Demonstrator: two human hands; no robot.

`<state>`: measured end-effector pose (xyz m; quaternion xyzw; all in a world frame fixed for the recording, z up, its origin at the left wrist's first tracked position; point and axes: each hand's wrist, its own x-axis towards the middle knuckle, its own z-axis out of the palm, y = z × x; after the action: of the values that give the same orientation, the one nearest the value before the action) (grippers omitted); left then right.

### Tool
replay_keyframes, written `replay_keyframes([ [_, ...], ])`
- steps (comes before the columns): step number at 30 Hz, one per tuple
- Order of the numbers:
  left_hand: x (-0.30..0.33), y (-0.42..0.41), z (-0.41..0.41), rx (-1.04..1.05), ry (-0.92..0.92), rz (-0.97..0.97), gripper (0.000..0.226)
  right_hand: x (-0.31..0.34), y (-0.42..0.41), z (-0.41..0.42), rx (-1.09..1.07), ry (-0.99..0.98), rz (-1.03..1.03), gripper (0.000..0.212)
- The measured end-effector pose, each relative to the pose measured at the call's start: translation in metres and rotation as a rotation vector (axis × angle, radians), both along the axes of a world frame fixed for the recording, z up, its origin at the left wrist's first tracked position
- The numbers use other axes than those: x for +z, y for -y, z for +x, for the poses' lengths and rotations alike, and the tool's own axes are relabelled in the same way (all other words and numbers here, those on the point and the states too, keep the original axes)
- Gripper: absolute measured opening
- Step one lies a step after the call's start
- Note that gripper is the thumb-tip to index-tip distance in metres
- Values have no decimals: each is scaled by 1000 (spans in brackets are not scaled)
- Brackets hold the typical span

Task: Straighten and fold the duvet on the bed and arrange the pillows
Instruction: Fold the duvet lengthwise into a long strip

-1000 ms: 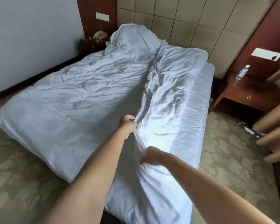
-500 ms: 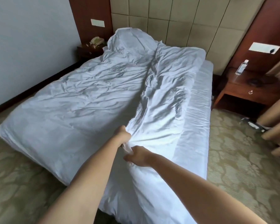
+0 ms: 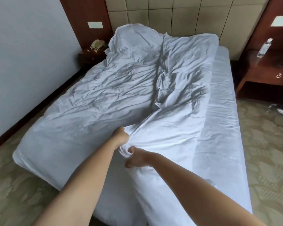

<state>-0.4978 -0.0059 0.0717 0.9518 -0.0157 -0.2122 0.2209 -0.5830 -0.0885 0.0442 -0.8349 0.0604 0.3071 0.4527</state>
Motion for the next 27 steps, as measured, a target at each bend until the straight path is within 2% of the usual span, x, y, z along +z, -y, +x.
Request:
replay_keyframes([
  [2, -1, -10, 9, -45, -23, -3, 44, -1, -13, 10, -33, -31, 26, 49],
  [4, 4, -17, 17, -108, -31, -8, 35, -1, -26, 19, -83, -21, 42, 23],
  [5, 8, -21, 20, -146, -35, -15, 34, 1, -34, 21, -110, -19, 36, 19],
  [7, 16, -31, 21, -234, -57, -21, 35, 6, -49, 21, -175, -25, 8, 29],
  [11, 42, -60, 16, -463, 14, -105, 29, 28, -92, 9, -380, 10, -9, 28],
  [14, 80, -91, 18, -571, 107, -218, 41, 57, -143, 1, -622, 132, -19, 6],
  [15, 95, -104, 21, -573, 156, -281, 40, 70, -161, 1, -698, 191, 18, 6],
  [16, 107, -118, 26, -557, 216, -345, 38, 81, -178, 3, -754, 241, 62, 15],
  [18, 111, -153, 38, -484, 292, -464, 33, 97, -215, 5, -765, 258, 80, 17],
  [19, 100, -172, 45, -428, 287, -483, 33, 97, -233, 5, -727, 221, 25, 20],
  [21, 59, -215, 53, -320, 172, -405, 33, 78, -266, 2, -539, 94, -202, 31],
  [23, 10, -254, 53, -223, -30, -331, 32, 51, -298, -1, -301, -51, -338, 23],
  [25, -25, -280, 43, -146, -265, -355, 35, 26, -328, -5, -247, -123, -322, 15],
  [27, -51, -299, 30, -178, -455, -326, 43, 11, -350, -9, -303, -126, -280, 21],
])
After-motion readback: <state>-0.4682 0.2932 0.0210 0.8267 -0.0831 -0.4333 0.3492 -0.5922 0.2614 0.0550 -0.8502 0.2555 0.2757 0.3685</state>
